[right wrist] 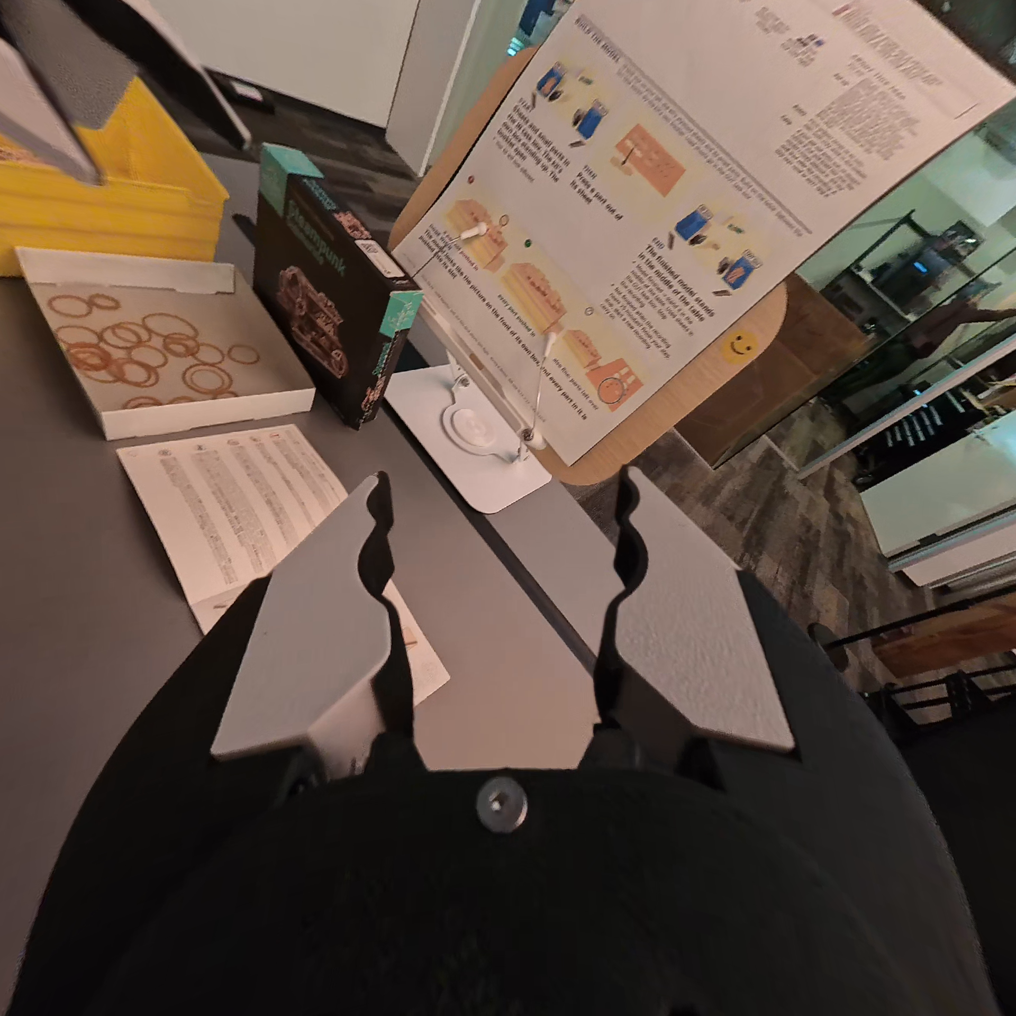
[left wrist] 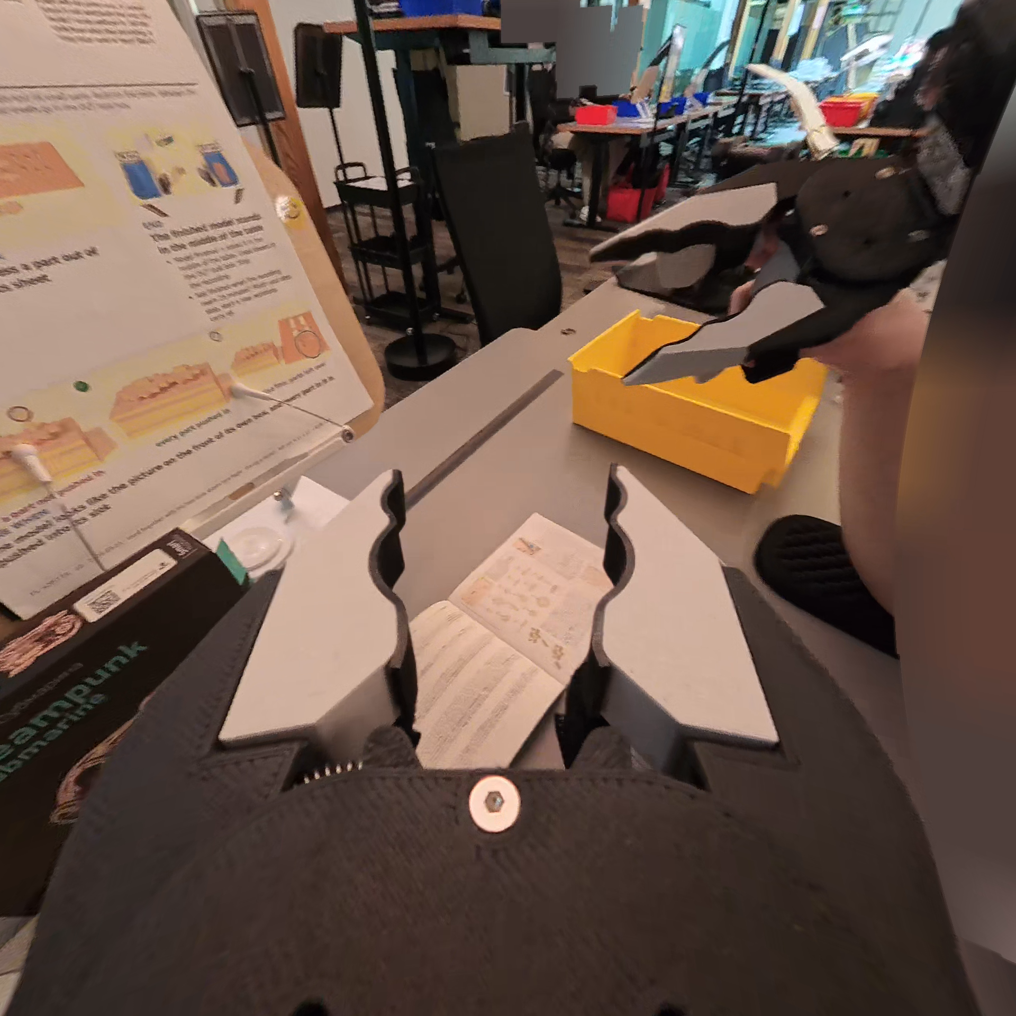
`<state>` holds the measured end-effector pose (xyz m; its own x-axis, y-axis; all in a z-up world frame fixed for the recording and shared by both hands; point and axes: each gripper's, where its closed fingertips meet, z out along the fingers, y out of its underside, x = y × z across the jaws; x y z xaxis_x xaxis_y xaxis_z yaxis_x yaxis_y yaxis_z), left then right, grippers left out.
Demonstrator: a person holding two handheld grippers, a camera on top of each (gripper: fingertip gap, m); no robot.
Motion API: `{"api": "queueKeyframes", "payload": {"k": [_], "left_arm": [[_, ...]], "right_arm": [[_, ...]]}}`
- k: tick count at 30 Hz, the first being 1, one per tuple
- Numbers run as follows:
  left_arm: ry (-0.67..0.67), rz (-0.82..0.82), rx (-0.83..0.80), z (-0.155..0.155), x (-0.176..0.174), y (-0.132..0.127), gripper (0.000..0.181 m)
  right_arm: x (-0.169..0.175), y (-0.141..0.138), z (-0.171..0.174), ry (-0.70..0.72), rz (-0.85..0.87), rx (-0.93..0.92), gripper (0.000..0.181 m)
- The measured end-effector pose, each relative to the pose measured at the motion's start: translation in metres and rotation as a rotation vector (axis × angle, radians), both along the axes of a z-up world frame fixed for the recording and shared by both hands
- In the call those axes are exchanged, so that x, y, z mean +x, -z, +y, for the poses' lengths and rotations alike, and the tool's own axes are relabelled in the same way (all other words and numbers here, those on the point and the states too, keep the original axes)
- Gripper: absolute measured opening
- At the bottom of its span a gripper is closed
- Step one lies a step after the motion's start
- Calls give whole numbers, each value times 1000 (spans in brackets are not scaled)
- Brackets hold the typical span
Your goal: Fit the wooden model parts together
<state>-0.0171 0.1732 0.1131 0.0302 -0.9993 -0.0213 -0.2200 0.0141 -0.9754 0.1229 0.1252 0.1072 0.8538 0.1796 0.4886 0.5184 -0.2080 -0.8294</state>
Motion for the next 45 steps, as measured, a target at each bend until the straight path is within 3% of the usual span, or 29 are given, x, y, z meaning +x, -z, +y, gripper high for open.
{"api": "queueKeyframes", "payload": {"k": [3, 8, 18, 23, 26, 30, 36, 40, 44, 45], "left_arm": [[48, -32, -21, -13, -6, -10, 75], [38, -53, -29, -13, -9, -16, 97], [85, -129, -67, -18, -14, -31, 120], [92, -163, -48, -21, -25, -43, 111], [74, -191, -29, -22, -42, -56, 95], [-70, -199, 68, -4, -69, -68, 63], [-166, -20, 147, 20, -100, -52, 41], [-242, 33, 159, 34, -138, -39, 35], [-318, 39, 131, 49, -176, -22, 26], [-327, 46, 122, 54, -184, -16, 13]], "right_arm": [[7, -8, 1, 36, 11, 47, 97], [16, -19, 2, 72, 24, 115, 109], [23, -46, -2, 94, 99, 273, 133], [13, -54, -1, 48, 156, 324, 138], [-4, -56, 0, -21, 165, 328, 121], [-13, -52, -3, -49, 85, 301, 65], [-15, -63, -12, -82, 139, 355, 26], [-16, -65, -17, -108, 161, 354, 8], [-16, -66, -20, -111, 162, 354, 3], [-16, -66, -19, -113, 173, 355, 1]]}}
